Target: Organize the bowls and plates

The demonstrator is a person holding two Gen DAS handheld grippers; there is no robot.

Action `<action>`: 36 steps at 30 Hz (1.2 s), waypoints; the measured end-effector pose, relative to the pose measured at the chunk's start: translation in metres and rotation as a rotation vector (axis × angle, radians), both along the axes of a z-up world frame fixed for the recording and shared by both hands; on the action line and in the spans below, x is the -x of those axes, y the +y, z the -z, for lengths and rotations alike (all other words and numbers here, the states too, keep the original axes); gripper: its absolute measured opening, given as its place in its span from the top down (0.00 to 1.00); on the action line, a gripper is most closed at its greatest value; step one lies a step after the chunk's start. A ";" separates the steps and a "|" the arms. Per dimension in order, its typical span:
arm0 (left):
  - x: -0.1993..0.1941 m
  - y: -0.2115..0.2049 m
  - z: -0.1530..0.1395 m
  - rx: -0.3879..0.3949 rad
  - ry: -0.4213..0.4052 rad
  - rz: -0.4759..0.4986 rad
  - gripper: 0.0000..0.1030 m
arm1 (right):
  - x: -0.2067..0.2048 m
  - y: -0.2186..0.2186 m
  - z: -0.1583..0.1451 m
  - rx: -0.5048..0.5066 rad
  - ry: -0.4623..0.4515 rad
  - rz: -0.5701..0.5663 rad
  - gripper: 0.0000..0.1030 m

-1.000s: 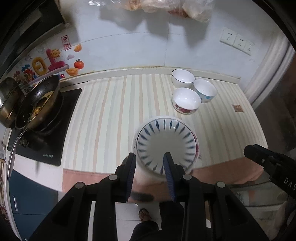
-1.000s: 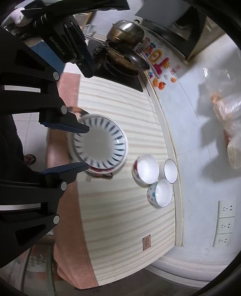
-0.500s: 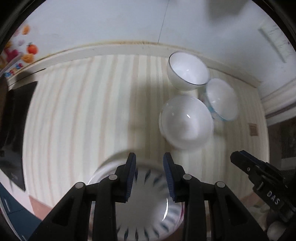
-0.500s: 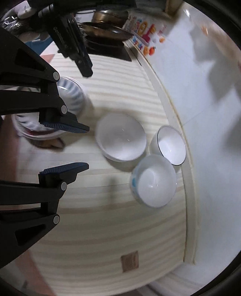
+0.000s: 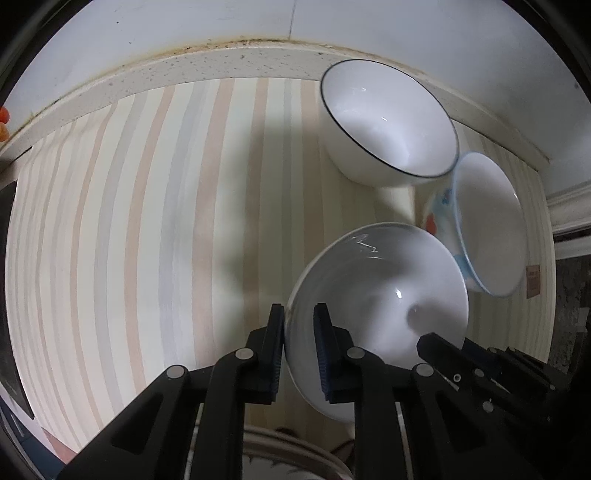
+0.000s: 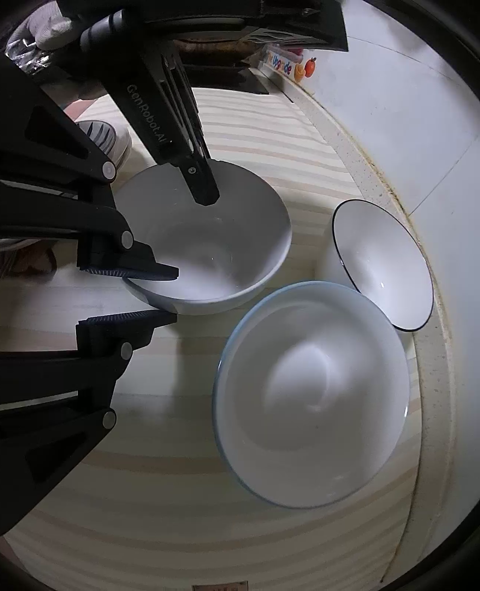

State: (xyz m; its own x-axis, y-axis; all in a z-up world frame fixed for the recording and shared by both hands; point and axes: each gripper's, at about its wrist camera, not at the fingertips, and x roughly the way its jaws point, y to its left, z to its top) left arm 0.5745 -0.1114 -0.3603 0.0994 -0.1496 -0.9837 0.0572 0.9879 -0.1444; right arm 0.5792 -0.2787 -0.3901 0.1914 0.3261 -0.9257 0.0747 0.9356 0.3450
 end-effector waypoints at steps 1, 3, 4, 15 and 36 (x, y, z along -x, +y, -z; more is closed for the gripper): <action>0.005 -0.002 -0.005 -0.003 -0.009 0.009 0.86 | 0.002 -0.002 -0.001 -0.006 0.002 0.003 0.83; 0.018 -0.006 -0.017 -0.006 -0.027 0.026 0.86 | 0.009 -0.005 -0.006 -0.021 0.002 0.005 0.83; 0.024 -0.007 -0.023 -0.002 -0.032 0.030 0.86 | 0.012 -0.005 -0.012 -0.024 -0.002 0.003 0.83; 0.090 -0.049 -0.059 0.017 -0.071 0.111 0.86 | 0.083 -0.030 -0.054 -0.017 -0.030 -0.010 0.83; 0.130 -0.102 -0.004 -0.042 0.005 0.261 0.86 | 0.168 -0.091 -0.002 -0.020 0.068 0.098 0.83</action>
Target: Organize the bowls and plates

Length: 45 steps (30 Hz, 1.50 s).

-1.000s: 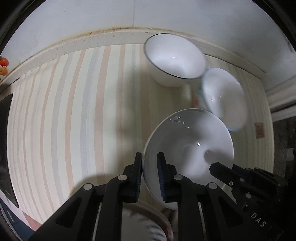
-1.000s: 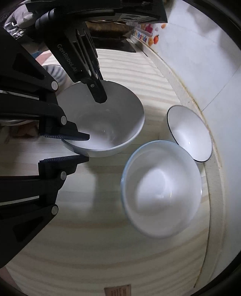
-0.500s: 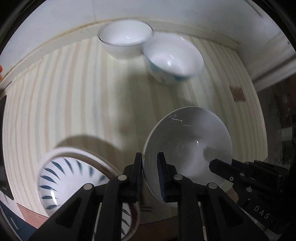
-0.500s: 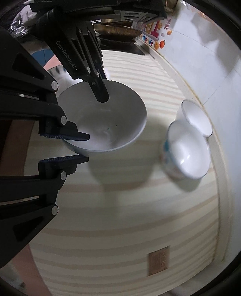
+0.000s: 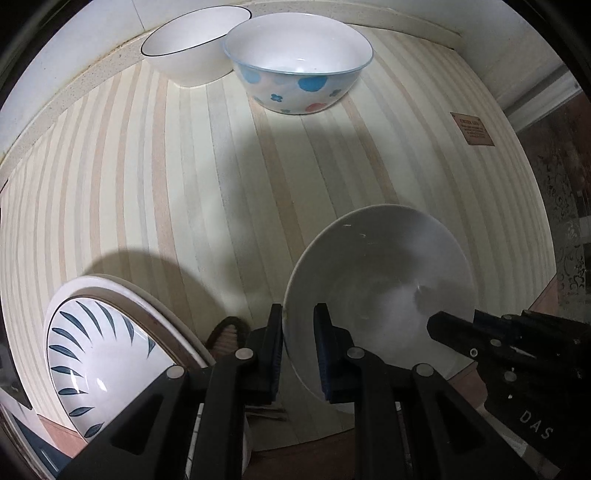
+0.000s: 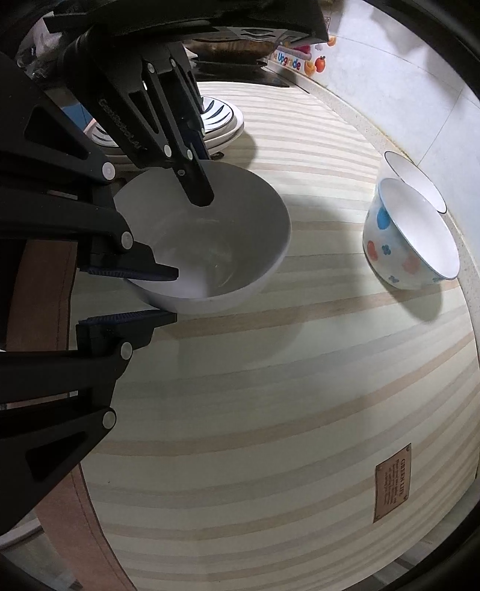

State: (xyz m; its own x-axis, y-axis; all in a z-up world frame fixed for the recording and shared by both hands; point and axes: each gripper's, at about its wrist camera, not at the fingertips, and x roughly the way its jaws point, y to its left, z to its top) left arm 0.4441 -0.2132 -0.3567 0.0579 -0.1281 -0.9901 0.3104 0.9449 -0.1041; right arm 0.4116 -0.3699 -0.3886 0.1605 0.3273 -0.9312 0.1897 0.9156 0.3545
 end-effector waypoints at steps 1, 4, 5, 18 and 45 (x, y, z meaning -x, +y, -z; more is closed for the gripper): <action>0.000 -0.001 0.000 -0.001 0.000 -0.001 0.86 | -0.001 -0.001 0.000 -0.001 0.001 0.000 0.83; 0.002 -0.005 0.001 -0.003 0.000 -0.003 0.86 | -0.003 0.004 0.000 0.004 0.007 -0.006 0.83; 0.004 -0.006 0.000 -0.005 -0.002 0.000 0.86 | -0.002 0.004 0.000 0.007 0.012 -0.009 0.83; 0.000 -0.005 -0.017 0.007 -0.012 -0.012 0.86 | -0.004 -0.003 0.004 -0.028 0.069 -0.026 0.83; -0.180 -0.015 -0.002 0.047 -0.063 -0.153 0.85 | -0.224 -0.034 0.000 -0.010 -0.069 0.092 0.89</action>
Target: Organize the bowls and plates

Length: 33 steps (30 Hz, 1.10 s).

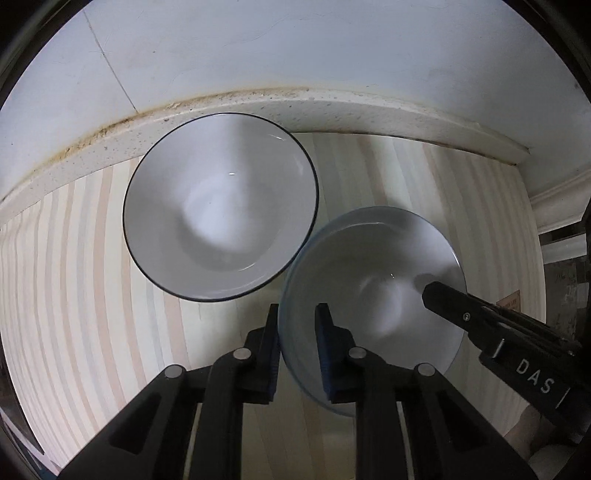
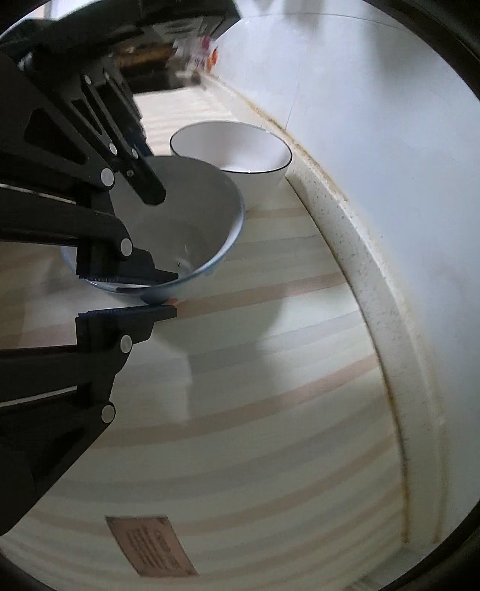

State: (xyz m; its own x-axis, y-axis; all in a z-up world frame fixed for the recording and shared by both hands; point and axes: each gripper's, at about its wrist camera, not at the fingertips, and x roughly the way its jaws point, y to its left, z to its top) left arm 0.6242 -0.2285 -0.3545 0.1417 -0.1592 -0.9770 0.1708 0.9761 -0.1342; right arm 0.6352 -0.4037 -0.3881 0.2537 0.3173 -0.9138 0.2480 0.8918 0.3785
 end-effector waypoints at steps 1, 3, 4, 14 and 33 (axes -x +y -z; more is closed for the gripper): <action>0.002 0.000 -0.002 0.004 -0.004 0.001 0.85 | 0.000 0.003 0.000 0.010 -0.003 -0.005 0.89; 0.006 0.002 -0.009 0.005 -0.016 0.004 0.85 | 0.002 0.006 -0.002 0.020 0.000 -0.014 0.89; 0.008 0.002 -0.013 0.007 -0.022 0.006 0.85 | 0.003 0.005 -0.002 0.022 -0.002 -0.017 0.89; 0.050 0.003 -0.072 0.043 -0.082 0.080 0.85 | 0.057 0.000 -0.058 0.030 -0.073 -0.028 0.89; 0.157 -0.001 -0.072 0.012 -0.005 0.241 0.85 | 0.218 0.011 -0.079 -0.002 -0.015 0.015 0.89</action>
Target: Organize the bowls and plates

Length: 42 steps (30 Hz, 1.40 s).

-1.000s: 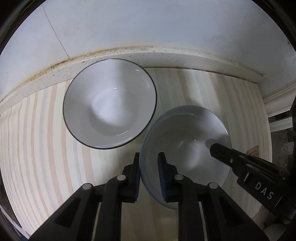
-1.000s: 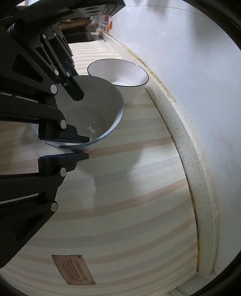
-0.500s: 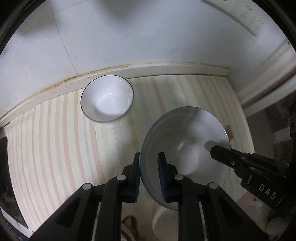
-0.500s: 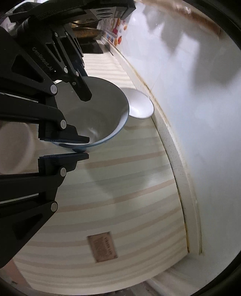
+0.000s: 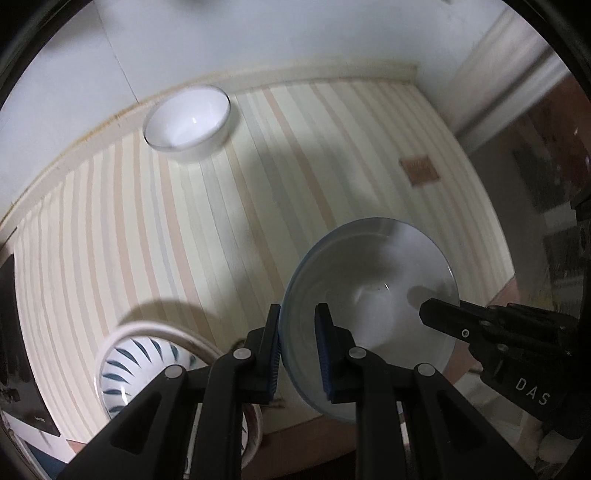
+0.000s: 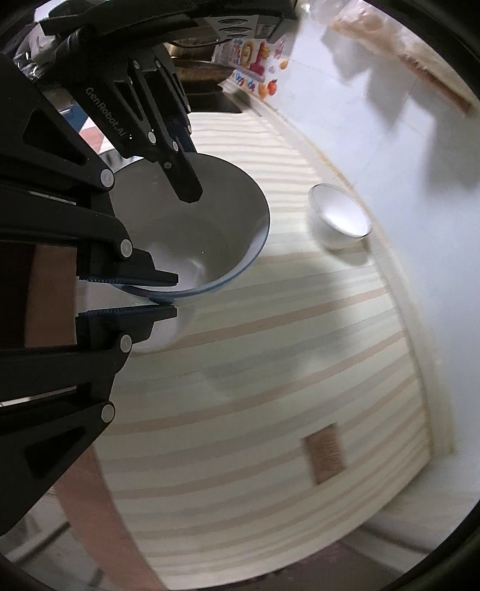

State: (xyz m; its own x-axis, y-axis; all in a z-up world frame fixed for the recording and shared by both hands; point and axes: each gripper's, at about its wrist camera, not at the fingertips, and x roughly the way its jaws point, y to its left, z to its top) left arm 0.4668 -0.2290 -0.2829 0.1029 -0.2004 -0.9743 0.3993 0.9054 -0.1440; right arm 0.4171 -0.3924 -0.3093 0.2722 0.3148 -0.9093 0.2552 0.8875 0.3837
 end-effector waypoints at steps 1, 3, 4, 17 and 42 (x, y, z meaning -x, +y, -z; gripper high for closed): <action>0.002 -0.001 0.005 -0.006 0.010 0.006 0.85 | 0.004 0.000 0.005 0.001 0.011 0.002 0.89; 0.008 -0.004 0.014 -0.021 0.024 0.020 0.85 | 0.012 0.001 0.016 0.007 0.033 0.007 0.89; 0.009 -0.005 0.017 -0.031 0.027 0.027 0.85 | 0.014 0.000 0.022 0.006 0.041 0.011 0.89; 0.024 -0.014 0.046 -0.124 0.041 0.087 0.85 | 0.022 0.001 0.050 0.019 0.087 0.014 0.89; 0.029 -0.008 0.048 -0.126 0.060 0.053 0.85 | 0.004 -0.001 0.053 0.028 0.129 -0.006 0.88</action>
